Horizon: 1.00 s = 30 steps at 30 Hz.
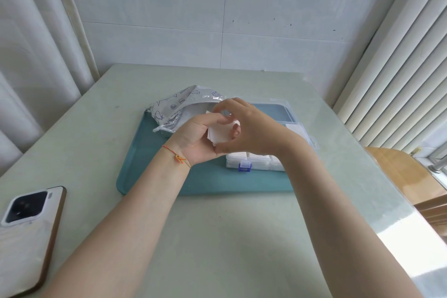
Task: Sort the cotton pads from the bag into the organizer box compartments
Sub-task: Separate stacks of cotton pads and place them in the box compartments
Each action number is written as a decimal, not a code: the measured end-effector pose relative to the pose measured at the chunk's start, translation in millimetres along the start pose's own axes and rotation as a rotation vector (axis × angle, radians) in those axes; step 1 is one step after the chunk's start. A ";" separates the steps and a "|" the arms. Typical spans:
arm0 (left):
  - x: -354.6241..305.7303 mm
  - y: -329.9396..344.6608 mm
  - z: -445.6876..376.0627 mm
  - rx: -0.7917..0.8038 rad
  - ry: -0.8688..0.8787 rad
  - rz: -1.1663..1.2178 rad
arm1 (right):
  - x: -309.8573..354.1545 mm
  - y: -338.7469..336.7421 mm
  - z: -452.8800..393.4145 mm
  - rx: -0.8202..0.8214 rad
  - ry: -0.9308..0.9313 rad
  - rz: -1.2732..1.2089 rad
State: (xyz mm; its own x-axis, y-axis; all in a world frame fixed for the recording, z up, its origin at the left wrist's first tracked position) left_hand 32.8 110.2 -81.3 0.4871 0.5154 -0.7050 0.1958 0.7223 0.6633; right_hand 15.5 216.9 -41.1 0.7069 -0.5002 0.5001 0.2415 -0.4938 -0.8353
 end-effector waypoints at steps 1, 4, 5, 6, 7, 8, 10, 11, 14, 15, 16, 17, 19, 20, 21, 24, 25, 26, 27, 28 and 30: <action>0.2 2.1 1.2 -0.003 -0.013 -0.029 | -0.1 -1.6 0.7 0.001 -0.002 -0.024; 0.9 5.4 0.3 -0.011 0.000 -0.051 | 0.0 -2.6 3.3 0.024 0.003 -0.023; 1.1 5.8 -0.3 -0.018 0.012 -0.028 | 0.4 -1.4 3.3 0.030 0.005 -0.001; 1.2 5.0 -1.5 -0.029 0.020 -0.011 | 0.7 0.0 2.7 0.029 0.007 0.020; 1.0 4.5 -2.0 -0.038 0.021 -0.002 | 0.9 0.4 1.9 0.017 0.007 0.041; 0.4 4.3 -1.7 -0.047 0.019 0.003 | 1.2 -0.3 1.4 -0.001 0.010 0.069; -1.7 2.5 -1.6 -0.062 0.019 -0.002 | 0.6 -3.4 1.5 -0.026 0.024 0.136; -2.5 1.6 -2.1 -0.063 0.024 -0.011 | 0.2 -4.9 2.1 -0.030 0.026 0.153; -1.9 -1.9 -6.1 -0.081 0.043 -0.016 | 0.3 -4.2 3.9 -0.013 0.030 0.105; -1.7 -1.1 -6.7 -0.073 0.047 -0.025 | 0.9 -2.5 3.5 0.002 0.029 0.070; -1.3 0.0 -6.9 -0.062 0.047 -0.042 | 1.6 -1.2 3.1 0.013 0.025 0.041; -1.3 1.5 -6.2 -0.049 0.041 -0.060 | 1.8 -0.8 2.8 0.015 0.023 0.023; -2.1 3.5 -5.0 -0.059 0.021 -0.084 | 1.1 -4.5 3.2 -0.005 0.025 0.005; -2.5 2.9 -4.4 -0.075 0.011 -0.089 | 0.6 -7.1 3.7 -0.016 0.025 -0.004; -3.2 0.7 -4.3 -0.097 0.010 -0.089 | 0.7 -9.3 4.8 -0.024 0.023 -0.015; -4.0 1.4 -4.9 -0.051 0.038 -0.083 | 3.6 -7.7 5.1 -0.014 0.016 -0.044; -3.6 5.2 -3.9 -0.005 0.041 -0.089 | 4.6 -4.9 4.2 -0.003 0.019 -0.061; -3.1 8.3 -3.2 0.032 0.053 -0.098 | 5.6 -2.2 3.1 0.004 0.018 -0.077; -3.1 10.5 -2.3 0.053 0.060 -0.100 | 6.0 -0.4 2.2 0.002 0.013 -0.086; -3.4 10.6 -2.0 0.051 0.059 -0.099 | 5.8 -0.1 1.6 -0.007 0.010 -0.079; -3.7 7.8 -2.7 0.025 0.035 -0.097 | 4.3 -2.5 0.9 -0.031 0.004 -0.031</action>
State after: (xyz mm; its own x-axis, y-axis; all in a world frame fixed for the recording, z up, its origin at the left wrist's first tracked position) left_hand 30.2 115.2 -74.2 0.4349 0.4600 -0.7741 0.2621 0.7578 0.5975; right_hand 18.5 216.6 -37.0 0.6964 -0.4875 0.5267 0.2427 -0.5307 -0.8121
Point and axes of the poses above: each hand's wrist, its own z-axis away from the middle knuckle, its own y-axis out of the palm, x = y × z, the point moved 4 cm from there along -z, towards the middle knuckle, and after that the axes turned 8 degrees about -y, right-handed, at the moved point
